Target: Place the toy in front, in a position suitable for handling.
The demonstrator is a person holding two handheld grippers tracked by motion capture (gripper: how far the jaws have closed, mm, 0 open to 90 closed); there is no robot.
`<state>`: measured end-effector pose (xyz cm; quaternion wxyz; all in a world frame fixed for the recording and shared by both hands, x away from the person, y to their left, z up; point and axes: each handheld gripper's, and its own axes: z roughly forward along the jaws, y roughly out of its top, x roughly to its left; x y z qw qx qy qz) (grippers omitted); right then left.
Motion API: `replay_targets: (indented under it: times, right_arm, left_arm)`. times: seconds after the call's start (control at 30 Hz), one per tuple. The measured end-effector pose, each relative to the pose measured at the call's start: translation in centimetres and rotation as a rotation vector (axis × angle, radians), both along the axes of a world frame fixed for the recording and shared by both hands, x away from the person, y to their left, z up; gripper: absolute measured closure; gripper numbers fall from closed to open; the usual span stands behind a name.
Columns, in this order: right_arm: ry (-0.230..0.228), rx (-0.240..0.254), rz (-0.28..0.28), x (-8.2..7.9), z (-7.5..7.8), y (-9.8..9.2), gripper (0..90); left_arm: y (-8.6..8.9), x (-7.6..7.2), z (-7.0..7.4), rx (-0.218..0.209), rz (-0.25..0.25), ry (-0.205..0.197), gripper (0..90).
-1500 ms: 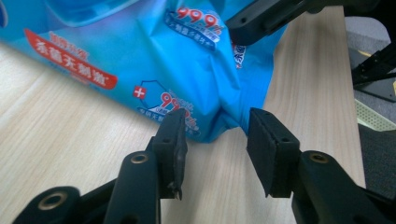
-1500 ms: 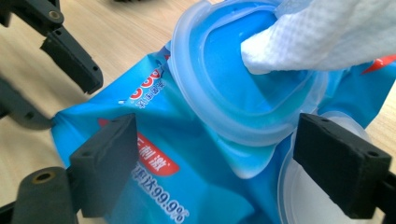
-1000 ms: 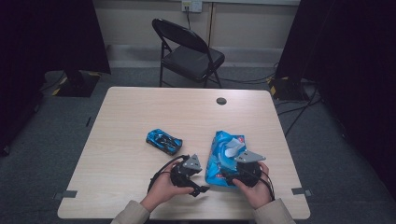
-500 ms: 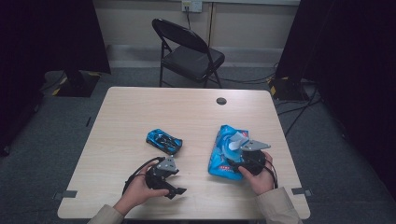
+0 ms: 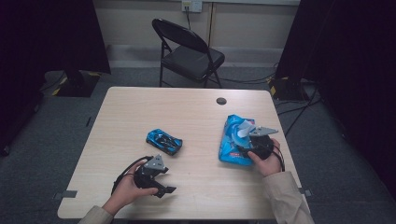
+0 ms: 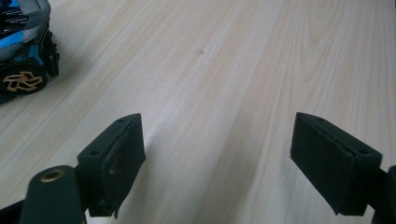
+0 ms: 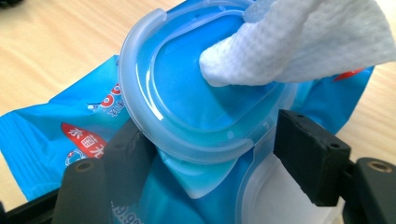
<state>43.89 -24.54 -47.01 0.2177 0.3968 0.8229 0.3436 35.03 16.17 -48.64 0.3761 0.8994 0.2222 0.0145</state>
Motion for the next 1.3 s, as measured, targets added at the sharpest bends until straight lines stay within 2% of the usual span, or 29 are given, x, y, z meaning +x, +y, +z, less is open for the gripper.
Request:
replay_targets:
  times: [0.23, 0.33, 0.43, 0.5, 0.63, 0.77, 0.9, 0.97, 1.0, 1.13, 1.3]
  right_arm:
    - [-0.008, -0.009, -0.055, 1.3, -0.1, -1.1, 28.2]
    - [0.009, 0.015, -0.073, 1.5, -0.1, -1.4, 27.7]
    - [-0.003, 0.02, -0.08, 0.8, 0.0, -1.6, 27.2]
    - [-0.006, 0.039, -0.089, 0.1, 0.2, -1.7, 22.4]
    - [-0.024, 0.085, -0.071, -1.9, 1.1, -1.6, 21.0]
    - [-0.021, 0.121, -0.012, -4.2, 1.9, -0.5, 18.7]
    - [0.003, 0.15, 0.069, -6.0, 2.5, 1.5, 14.9]
    - [0.009, 0.168, 0.109, -6.6, 2.7, 2.9, 14.9]
    - [0.015, 0.166, 0.131, -6.8, 2.8, 3.7, 14.5]
    - [0.046, 0.177, 0.204, -6.8, 2.6, 6.5, 14.3]
    - [0.04, 0.159, 0.26, -6.2, 2.2, 9.4, 14.3]
  left_arm:
    - [0.3, 0.1, -0.3, 0.016, -0.008, -0.012, 17.8]
    - [0.6, 0.1, -0.3, 0.013, -0.011, -0.016, 18.0]
    - [0.9, 0.0, -0.4, 0.022, -0.008, -0.028, 18.0]
    - [1.1, 0.0, -0.4, 0.026, -0.005, -0.031, 17.9]
    - [1.5, -0.1, -0.4, 0.029, -0.001, -0.041, 17.8]
    - [1.8, -0.5, -0.4, 0.035, -0.006, -0.053, 17.5]
    - [2.0, -0.8, -0.7, 0.039, -0.008, -0.061, 17.2]
    - [2.0, -1.0, -0.9, 0.064, -0.003, -0.073, 17.3]
    - [2.0, -1.1, -0.9, 0.076, -0.01, -0.072, 17.3]
    - [1.9, -1.3, -1.1, 0.078, -0.03, -0.098, 15.6]
    - [2.4, -1.3, -1.5, 0.037, -0.04, -0.113, 14.9]
